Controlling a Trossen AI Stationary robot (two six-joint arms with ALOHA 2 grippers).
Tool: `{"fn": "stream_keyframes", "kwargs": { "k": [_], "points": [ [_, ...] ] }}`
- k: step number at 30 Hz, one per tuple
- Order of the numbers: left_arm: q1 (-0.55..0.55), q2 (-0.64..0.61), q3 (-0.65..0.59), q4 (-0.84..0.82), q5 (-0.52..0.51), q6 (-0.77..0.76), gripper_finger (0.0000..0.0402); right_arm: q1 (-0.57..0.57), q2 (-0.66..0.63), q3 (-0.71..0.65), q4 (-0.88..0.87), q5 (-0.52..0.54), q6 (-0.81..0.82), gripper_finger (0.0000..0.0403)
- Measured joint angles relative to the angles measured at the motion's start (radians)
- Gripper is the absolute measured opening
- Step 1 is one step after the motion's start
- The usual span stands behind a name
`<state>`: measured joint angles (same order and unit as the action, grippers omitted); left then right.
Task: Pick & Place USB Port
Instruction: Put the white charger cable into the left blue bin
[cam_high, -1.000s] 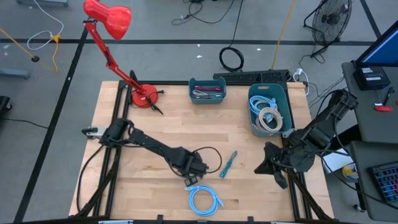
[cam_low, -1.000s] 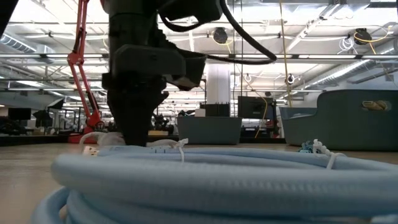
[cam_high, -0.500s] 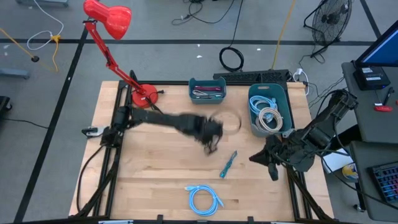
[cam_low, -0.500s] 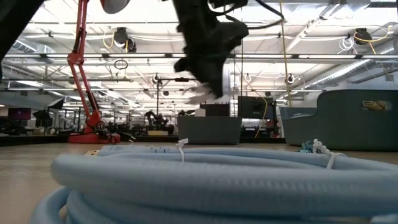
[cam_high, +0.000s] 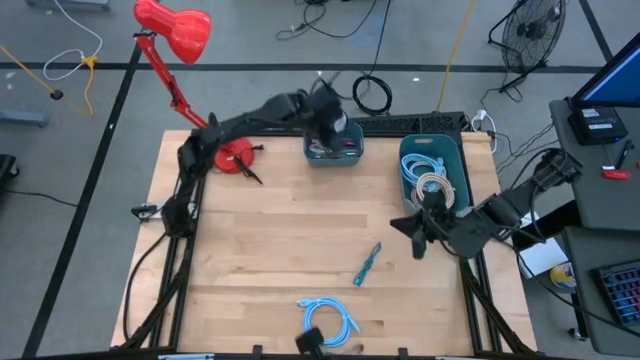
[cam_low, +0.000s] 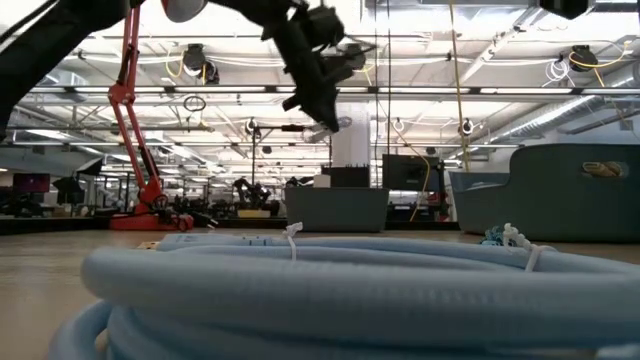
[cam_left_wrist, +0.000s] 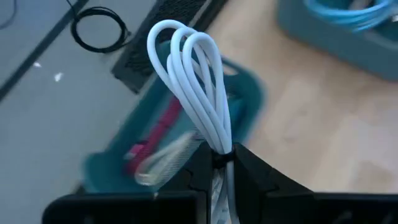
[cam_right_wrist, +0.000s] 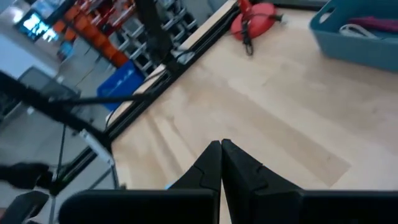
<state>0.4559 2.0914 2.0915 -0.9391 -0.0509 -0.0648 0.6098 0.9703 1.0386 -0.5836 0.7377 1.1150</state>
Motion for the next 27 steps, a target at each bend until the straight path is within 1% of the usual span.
{"fn": "stream_keyframes", "kwargs": {
  "k": [5, 7, 10, 13, 17, 21, 27],
  "points": [
    [0.087, 0.000, -0.045, -0.002, 0.062, 0.192, 0.0034, -0.048, 0.005, 0.000, 0.021, 0.049, -0.007, 0.0000],
    [0.098, 0.000, -0.070, 0.002, 0.097, 0.285, 0.0034, -0.062, 0.006, 0.000, 0.041, 0.052, -0.009, 0.0000],
    [0.103, 0.000, -0.101, 0.007, 0.123, 0.413, 0.0034, -0.086, 0.014, 0.000, 0.045, 0.051, -0.012, 0.0000],
    [0.103, 0.000, -0.139, 0.026, 0.147, 0.496, 0.0034, -0.106, 0.023, 0.000, 0.045, 0.049, -0.012, 0.0000],
    [0.100, 0.000, -0.204, 0.072, 0.191, 0.512, 0.0034, -0.132, 0.033, 0.000, 0.050, 0.045, -0.013, 0.0000],
    [0.092, 0.001, -0.278, 0.132, 0.198, 0.504, 0.0034, -0.152, 0.037, 0.000, 0.064, 0.042, -0.030, 0.0000],
    [0.085, 0.002, -0.325, 0.201, 0.199, 0.505, 0.0034, -0.178, 0.037, 0.000, 0.065, -0.007, -0.035, 0.0000]
  ]
}}
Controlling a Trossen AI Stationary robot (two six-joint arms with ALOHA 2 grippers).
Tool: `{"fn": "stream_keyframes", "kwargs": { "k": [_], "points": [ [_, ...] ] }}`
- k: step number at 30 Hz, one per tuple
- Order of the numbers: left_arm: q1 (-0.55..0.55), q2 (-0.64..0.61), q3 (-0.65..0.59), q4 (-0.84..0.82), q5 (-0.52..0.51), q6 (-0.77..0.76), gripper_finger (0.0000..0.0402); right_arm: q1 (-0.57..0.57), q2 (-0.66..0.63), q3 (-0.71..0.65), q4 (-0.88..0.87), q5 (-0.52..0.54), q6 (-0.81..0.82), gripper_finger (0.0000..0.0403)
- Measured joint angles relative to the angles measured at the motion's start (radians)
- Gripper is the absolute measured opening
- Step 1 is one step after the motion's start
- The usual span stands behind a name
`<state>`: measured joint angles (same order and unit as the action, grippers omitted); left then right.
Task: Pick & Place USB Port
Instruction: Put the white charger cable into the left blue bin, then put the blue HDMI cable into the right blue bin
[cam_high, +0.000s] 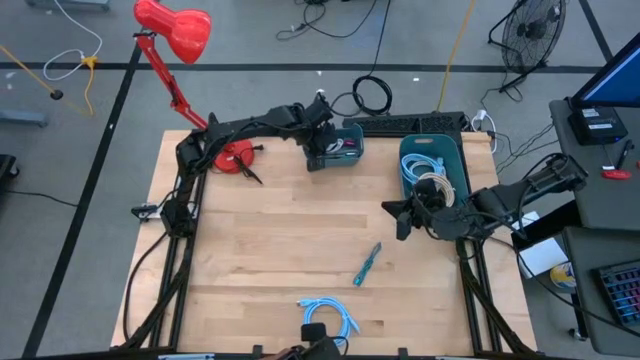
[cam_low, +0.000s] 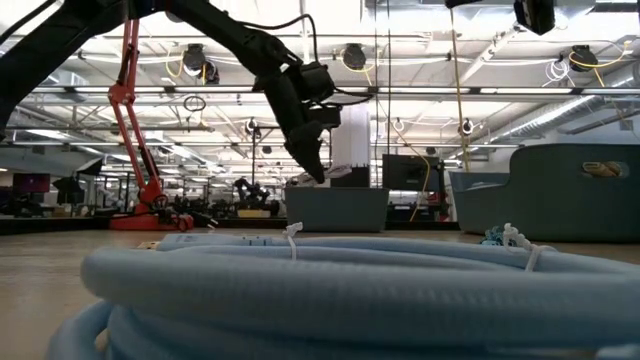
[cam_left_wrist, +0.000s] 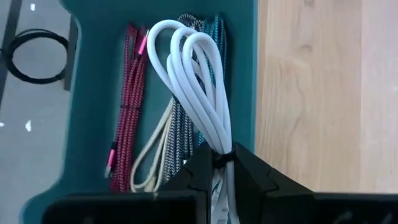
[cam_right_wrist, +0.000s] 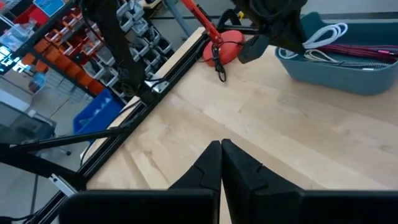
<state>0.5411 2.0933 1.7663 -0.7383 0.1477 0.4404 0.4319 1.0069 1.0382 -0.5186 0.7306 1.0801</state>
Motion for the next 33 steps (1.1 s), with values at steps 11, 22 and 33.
{"fn": "stream_keyframes", "kwargs": {
  "k": [11, 22, 33],
  "points": [
    [-0.014, 0.062, 0.001, 0.030, 0.008, -0.019, 0.0034, -0.006, 0.000, 0.000, 0.075, -0.003, -0.068, 0.0000],
    [-0.066, 0.088, 0.014, 0.069, -0.147, -0.038, 0.0088, -0.005, 0.000, 0.000, 0.088, -0.003, -0.080, 0.0000],
    [-0.064, 0.085, 0.123, -0.009, -0.191, -0.054, 0.0155, -0.014, 0.000, 0.000, 0.088, -0.003, -0.101, 0.0000]
  ]
}}
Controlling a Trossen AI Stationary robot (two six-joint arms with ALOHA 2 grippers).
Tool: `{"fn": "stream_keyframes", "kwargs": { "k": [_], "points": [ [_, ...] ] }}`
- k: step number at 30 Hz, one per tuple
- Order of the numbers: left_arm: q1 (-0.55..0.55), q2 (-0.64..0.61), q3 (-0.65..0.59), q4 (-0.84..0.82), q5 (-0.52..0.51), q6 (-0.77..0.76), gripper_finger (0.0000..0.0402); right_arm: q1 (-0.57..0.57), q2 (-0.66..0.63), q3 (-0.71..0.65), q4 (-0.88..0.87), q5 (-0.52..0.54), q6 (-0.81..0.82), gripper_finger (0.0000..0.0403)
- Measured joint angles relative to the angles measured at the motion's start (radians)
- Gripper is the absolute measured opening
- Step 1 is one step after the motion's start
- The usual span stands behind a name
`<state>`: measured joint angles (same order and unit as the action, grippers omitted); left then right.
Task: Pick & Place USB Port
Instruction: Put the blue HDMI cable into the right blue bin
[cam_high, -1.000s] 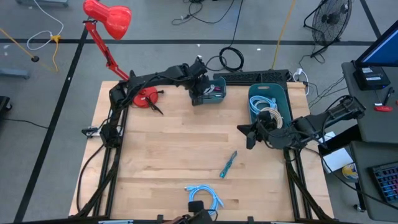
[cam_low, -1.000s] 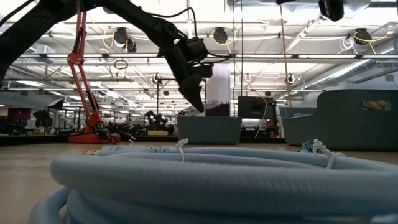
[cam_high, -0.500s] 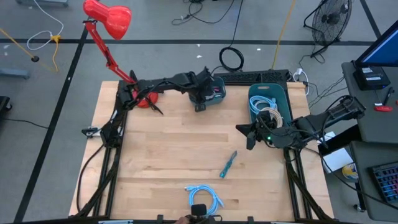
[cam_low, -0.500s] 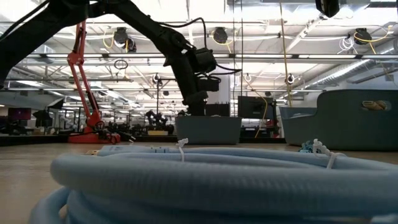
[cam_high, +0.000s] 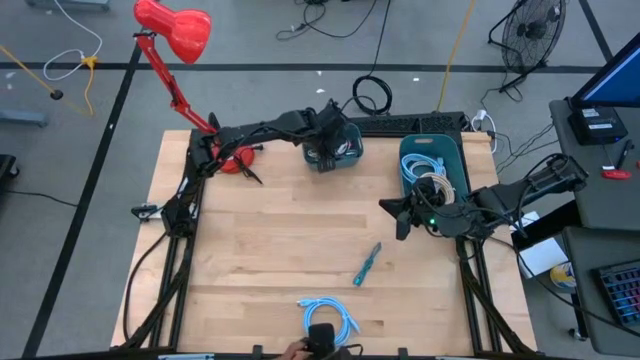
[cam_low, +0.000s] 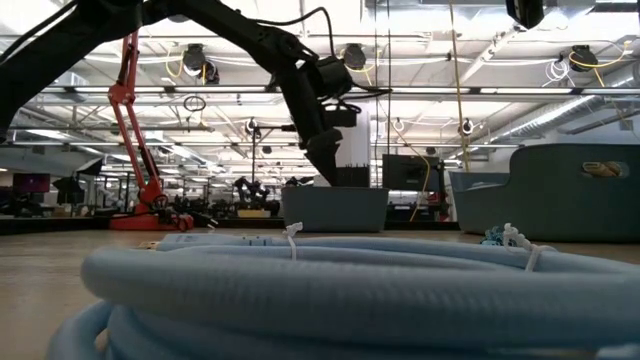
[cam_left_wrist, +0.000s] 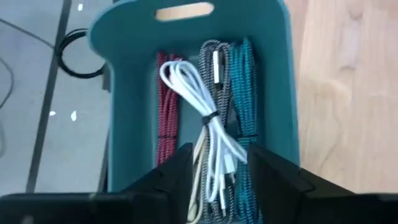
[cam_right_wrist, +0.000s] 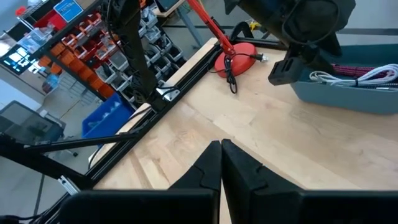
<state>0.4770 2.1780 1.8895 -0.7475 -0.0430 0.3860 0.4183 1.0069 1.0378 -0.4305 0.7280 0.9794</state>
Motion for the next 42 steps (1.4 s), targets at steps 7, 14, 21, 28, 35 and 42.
{"fn": "stream_keyframes", "kwargs": {
  "k": [7, 14, 21, 28, 35, 42],
  "points": [
    [-0.005, 0.000, 0.063, -0.063, -0.034, -0.007, 0.0185, 0.000, 0.000, 0.000, 0.000, 0.000, -0.001, 0.0000],
    [-0.050, -0.006, 0.184, -0.184, 0.162, -0.057, 0.0150, 0.000, 0.000, 0.000, -0.001, 0.002, -0.023, 0.0000],
    [-0.157, -0.007, 0.207, -0.313, 0.388, -0.081, 0.0020, -0.008, 0.000, 0.000, -0.008, 0.002, -0.026, 0.0000],
    [-0.310, -0.006, 0.183, -0.348, 0.392, -0.111, 0.0005, -0.008, 0.000, 0.000, -0.041, 0.000, -0.029, 0.0000],
    [-0.440, -0.006, 0.182, -0.294, 0.384, -0.299, 0.0003, -0.007, -0.002, 0.000, -0.148, -0.156, -0.018, 0.0000],
    [-0.551, -0.002, 0.182, -0.141, 0.155, -0.512, 0.0021, 0.039, -0.022, 0.000, -0.270, -0.339, -0.008, 0.0000]
  ]
}}
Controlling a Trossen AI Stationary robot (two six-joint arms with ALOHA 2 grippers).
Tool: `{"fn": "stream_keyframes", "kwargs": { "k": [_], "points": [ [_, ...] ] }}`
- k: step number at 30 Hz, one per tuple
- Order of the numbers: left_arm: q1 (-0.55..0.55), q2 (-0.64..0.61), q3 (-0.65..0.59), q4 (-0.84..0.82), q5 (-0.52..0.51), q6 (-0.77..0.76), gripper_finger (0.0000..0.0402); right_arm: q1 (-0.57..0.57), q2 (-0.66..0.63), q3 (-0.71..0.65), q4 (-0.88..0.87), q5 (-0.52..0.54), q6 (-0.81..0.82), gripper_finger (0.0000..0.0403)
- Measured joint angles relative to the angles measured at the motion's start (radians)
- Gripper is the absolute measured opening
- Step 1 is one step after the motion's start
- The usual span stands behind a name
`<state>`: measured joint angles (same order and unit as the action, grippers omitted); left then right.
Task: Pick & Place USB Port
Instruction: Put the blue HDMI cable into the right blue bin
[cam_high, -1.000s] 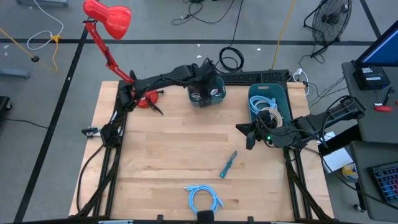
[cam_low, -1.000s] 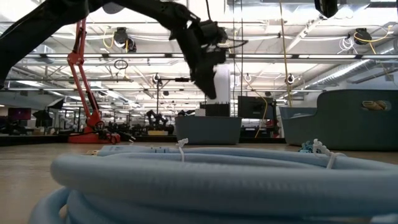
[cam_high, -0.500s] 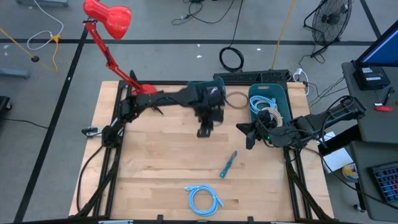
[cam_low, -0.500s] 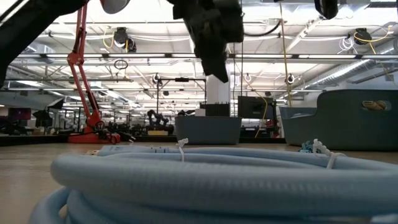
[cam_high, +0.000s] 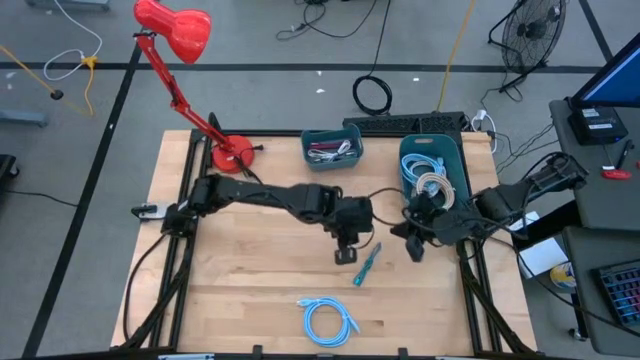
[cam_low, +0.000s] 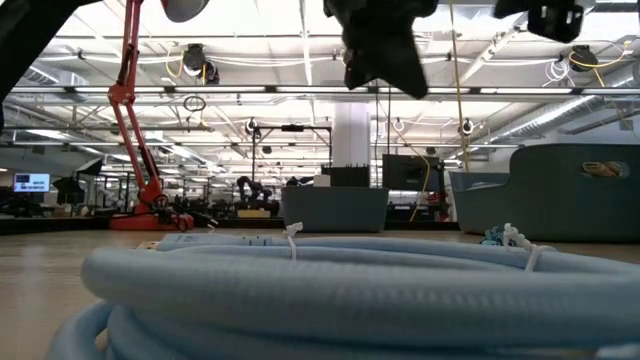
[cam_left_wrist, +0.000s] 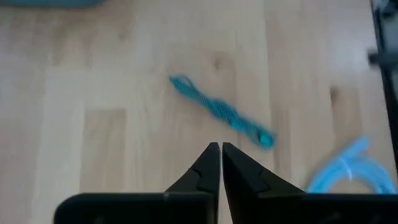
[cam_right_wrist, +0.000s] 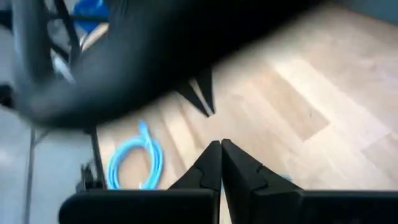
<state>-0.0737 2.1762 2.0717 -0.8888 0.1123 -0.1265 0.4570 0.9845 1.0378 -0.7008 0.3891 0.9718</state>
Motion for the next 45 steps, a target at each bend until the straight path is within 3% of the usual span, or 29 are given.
{"fn": "stream_keyframes", "kwargs": {
  "k": [11, 19, 31, 36, 45],
  "points": [
    [-0.082, 0.024, 0.000, 0.204, 0.015, -0.340, 0.0026, 0.251, -0.111, 0.000, -0.070, 0.002, 0.014, 0.0000],
    [-0.193, 0.024, -0.001, 0.157, -0.005, -0.353, 0.0026, 0.413, -0.098, 0.000, -0.135, 0.060, 0.048, 0.0000],
    [-0.326, 0.032, -0.001, 0.018, -0.214, -0.332, 0.0029, 0.494, -0.072, 0.000, -0.150, 0.094, 0.091, 0.0000],
    [-0.340, 0.044, -0.001, -0.061, -0.260, -0.328, 0.0073, 0.494, -0.069, 0.000, -0.150, 0.098, 0.105, 0.0000],
    [-0.343, 0.141, -0.001, -0.105, -0.170, -0.269, 0.0181, 0.494, -0.069, 0.000, -0.152, 0.108, 0.116, 0.0000]
  ]
}}
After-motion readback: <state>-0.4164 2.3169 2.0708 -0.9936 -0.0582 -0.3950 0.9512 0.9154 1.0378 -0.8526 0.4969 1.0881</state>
